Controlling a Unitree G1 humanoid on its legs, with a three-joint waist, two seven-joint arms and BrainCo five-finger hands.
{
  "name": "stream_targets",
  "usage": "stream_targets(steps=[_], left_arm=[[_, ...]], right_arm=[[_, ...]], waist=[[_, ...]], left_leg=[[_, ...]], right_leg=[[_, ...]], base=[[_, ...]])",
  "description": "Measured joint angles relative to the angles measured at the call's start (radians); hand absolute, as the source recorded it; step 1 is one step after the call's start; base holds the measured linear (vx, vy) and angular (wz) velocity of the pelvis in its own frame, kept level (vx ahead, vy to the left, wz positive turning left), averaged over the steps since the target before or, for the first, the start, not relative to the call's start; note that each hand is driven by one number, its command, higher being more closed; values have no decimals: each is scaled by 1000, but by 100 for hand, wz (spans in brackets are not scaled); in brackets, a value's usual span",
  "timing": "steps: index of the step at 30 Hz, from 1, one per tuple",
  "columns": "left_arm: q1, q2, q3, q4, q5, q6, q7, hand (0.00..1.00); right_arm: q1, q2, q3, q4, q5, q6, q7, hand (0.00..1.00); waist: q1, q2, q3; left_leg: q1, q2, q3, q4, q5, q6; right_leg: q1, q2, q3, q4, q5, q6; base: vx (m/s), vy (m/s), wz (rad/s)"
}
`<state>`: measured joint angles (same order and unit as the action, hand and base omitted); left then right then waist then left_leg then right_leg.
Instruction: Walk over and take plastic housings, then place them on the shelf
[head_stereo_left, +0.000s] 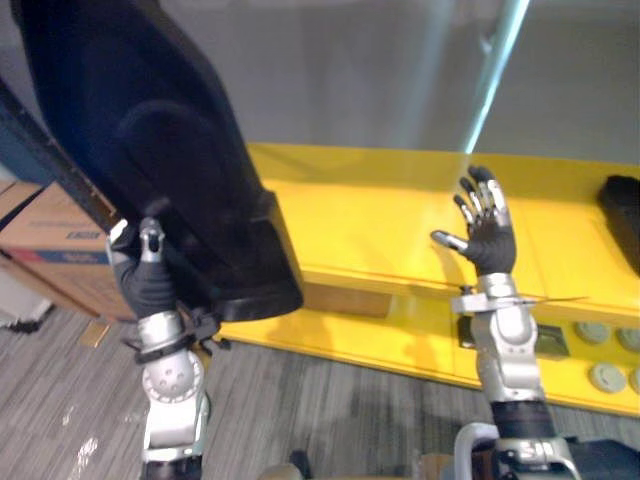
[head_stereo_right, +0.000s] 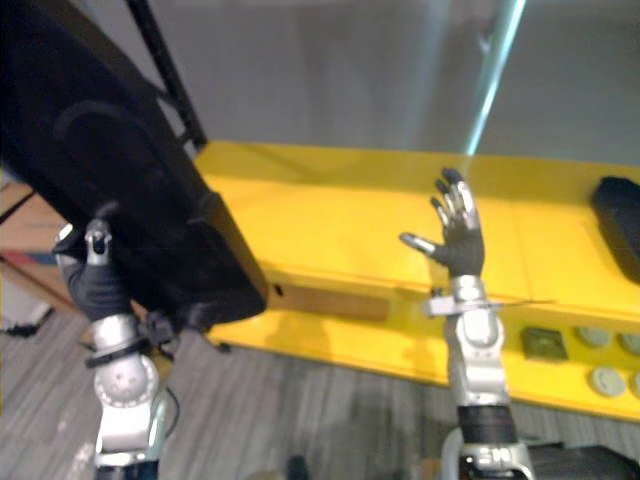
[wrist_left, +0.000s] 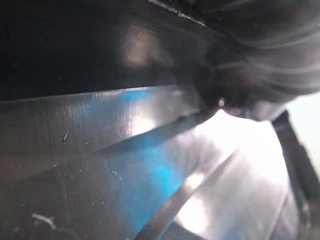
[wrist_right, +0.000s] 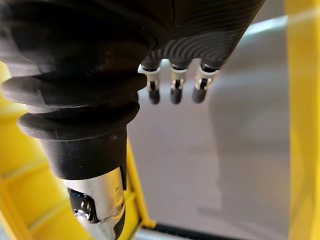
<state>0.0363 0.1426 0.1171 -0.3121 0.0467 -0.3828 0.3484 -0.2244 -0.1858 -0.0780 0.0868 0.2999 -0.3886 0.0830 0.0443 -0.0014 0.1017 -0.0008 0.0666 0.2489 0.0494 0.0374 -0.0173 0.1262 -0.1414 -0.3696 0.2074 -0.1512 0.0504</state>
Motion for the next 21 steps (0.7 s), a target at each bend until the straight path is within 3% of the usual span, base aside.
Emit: stream_targets(steps=[1,5,8,11,17,21], left_arm=[[18,0,2,0,2,14,2,100],[52,-3,39,-2,2,15,2,100],[42,-4,35,-2,4,14,-2,100],[40,-4,35,-2,2,14,-10,100],[43,-5,37,-2,-56,10,-102,100],[46,-24,17,-3,-89,-16,-134,100]], right_arm=[[8,2,2,0,3,-5,-1,0],[16,13,13,-9,7,-37,-2,0],[76,30,10,-52,-10,-48,-42,0],[143,48,9,-81,-20,-47,-83,0],[218,101,13,-147,-103,-25,-166,0],[262,103,-16,-212,-97,-7,-165,0]], waist=[[0,-6,3],[-2,3,-2],[-31,4,-2],[-36,5,-3],[-37,3,-4],[-51,3,-4]], left_leg=[[-2,2,-37,33,-14,5],[22,29,-95,94,-84,-52],[51,27,-91,35,-85,-53],[75,17,-77,-11,-82,-59],[91,-6,-49,-76,-53,-55],[111,-8,-18,-112,-37,-54]], right_leg=[[3,3,35,-2,4,6],[29,29,127,-49,10,17],[32,30,141,-87,17,28],[32,20,154,-105,23,38],[11,5,181,-116,41,56],[6,6,212,-144,66,53]], base=[[69,-91,-53],[48,-80,-80],[-21,-22,-31],[-50,26,-19],[-68,42,-7],[-37,29,-24]])
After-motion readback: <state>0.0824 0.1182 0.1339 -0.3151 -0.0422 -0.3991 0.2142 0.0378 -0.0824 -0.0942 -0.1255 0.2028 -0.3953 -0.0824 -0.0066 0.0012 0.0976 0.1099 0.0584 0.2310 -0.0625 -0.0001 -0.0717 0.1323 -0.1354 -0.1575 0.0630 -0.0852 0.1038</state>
